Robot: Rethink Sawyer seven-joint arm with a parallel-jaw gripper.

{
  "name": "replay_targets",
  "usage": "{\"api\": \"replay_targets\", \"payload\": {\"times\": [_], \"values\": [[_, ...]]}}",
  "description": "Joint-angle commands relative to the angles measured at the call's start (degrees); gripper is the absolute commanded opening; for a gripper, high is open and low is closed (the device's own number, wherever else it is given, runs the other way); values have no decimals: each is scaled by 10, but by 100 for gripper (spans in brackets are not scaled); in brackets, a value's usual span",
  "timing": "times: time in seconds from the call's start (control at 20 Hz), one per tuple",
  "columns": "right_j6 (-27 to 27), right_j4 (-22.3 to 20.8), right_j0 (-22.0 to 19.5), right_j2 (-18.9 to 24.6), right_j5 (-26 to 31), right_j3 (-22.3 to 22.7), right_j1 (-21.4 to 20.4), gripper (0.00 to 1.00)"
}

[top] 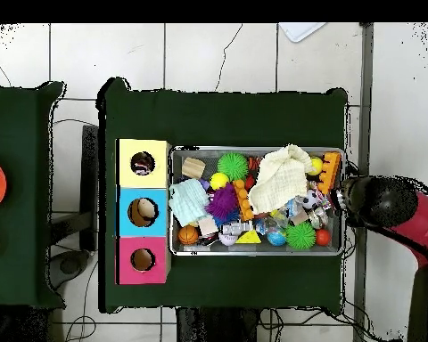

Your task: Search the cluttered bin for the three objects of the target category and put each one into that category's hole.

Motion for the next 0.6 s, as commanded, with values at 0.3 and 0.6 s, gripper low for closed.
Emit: {"api": "replay_targets", "payload": {"times": [0.3, 0.6], "values": [[131, 19, -8, 14, -40, 56, 58, 100], [127, 18, -13, 18, -64, 40, 89, 100]]}}
